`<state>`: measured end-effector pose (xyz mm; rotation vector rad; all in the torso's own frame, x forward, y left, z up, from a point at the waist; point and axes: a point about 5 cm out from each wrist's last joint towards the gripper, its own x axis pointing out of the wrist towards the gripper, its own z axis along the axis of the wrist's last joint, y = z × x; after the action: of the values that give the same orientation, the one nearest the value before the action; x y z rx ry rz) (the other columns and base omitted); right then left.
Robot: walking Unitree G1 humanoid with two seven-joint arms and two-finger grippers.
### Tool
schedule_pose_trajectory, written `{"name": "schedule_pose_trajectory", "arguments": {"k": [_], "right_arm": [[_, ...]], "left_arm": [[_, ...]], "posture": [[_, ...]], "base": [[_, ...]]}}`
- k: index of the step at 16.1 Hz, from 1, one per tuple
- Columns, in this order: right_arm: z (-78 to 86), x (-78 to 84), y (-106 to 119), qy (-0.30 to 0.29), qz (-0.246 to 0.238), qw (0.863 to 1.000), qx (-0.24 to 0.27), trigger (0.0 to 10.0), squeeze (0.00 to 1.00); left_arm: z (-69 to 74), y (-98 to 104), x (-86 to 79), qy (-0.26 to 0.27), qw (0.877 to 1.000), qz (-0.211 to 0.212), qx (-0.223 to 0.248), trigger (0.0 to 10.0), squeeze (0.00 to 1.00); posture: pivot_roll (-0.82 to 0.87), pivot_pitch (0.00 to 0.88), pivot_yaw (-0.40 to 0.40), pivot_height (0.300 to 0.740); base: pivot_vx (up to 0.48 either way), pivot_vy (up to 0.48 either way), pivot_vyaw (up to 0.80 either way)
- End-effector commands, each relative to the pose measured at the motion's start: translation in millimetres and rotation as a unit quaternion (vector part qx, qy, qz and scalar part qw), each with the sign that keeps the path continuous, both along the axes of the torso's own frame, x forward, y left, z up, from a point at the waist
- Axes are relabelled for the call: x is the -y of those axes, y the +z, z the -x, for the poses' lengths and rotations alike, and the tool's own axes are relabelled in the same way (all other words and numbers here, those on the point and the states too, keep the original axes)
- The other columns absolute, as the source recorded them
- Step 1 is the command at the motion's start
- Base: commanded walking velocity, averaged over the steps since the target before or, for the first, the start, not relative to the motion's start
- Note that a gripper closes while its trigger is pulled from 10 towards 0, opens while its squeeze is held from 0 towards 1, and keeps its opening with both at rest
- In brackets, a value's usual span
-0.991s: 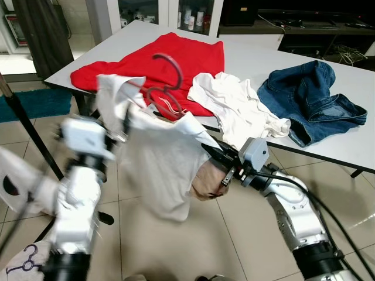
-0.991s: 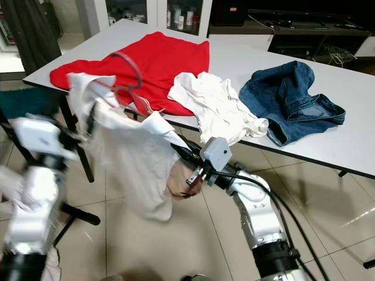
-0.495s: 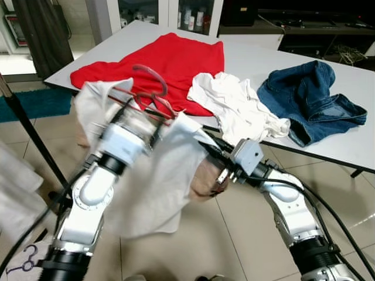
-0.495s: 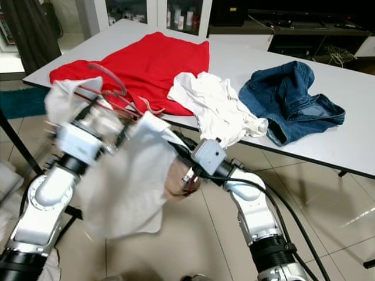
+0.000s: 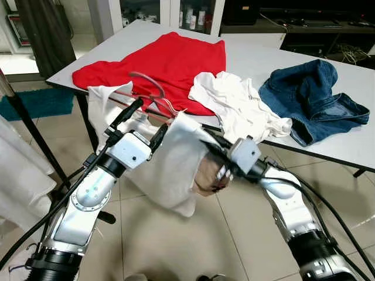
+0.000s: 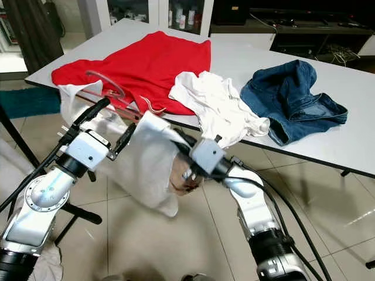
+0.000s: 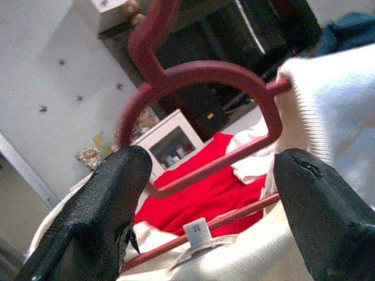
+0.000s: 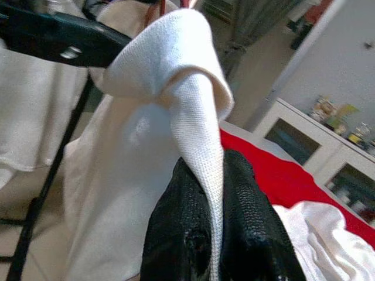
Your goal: Hang hanger
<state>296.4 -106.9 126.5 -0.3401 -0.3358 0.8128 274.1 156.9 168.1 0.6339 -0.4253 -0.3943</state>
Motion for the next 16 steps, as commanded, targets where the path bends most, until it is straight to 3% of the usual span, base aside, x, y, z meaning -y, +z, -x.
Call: {"name": "schedule_pose_trajectory", "arguments": {"k": [1, 5, 6, 8, 10, 16], "right_arm": [[-6.2, 8.7, 6.3, -0.029, -0.015, 0.999, 0.008, 10.0, 0.00], [-6.6, 17.1, 5.0, -0.050, 0.004, 0.998, 0.033, 10.0, 0.00], [-6.4, 17.8, 7.2, -0.055, 0.011, 0.997, 0.052, 10.0, 0.00], [-5.4, 17.2, 9.8, -0.053, 0.016, 0.996, 0.070, 10.0, 0.00], [-1.3, 14.3, 10.2, -0.041, 0.023, 0.995, 0.087, 10.0, 0.00], [8.4, 4.7, 18.0, -0.006, 0.023, 0.991, 0.134, 10.0, 0.00]], "left_arm": [[1.1, 8.1, -0.8, 0.008, 1.000, 0.026, 0.012, 10.0, 0.00], [-0.7, 7.5, -10.8, 0.057, 0.995, 0.081, 0.005, 10.0, 0.00], [-3.9, 6.4, -21.5, 0.097, 0.991, 0.093, 0.001, 10.0, 0.00], [-7.2, 7.2, -32.4, 0.133, 0.986, 0.104, 0.003, 10.0, 0.00], [-8.7, 12.2, -43.7, 0.161, 0.976, 0.146, 0.011, 10.0, 0.00], [-12.0, -5.1, -43.0, 0.140, 0.972, 0.182, -0.056, 10.0, 0.00]], "posture": [[0.11, 0.002, -0.049, 0.740], [0.10, 0.006, -0.051, 0.740], [0.10, 0.009, -0.050, 0.740], [0.10, 0.011, -0.051, 0.740], [0.10, 0.013, -0.051, 0.740], [0.10, 0.014, -0.045, 0.740]], "base": [[0.000, 0.000, 0.00], [0.000, 0.000, 0.00], [0.000, 0.000, 0.00], [0.000, 0.000, 0.00], [0.000, 0.000, 0.00], [0.000, 0.000, 0.00]]}}
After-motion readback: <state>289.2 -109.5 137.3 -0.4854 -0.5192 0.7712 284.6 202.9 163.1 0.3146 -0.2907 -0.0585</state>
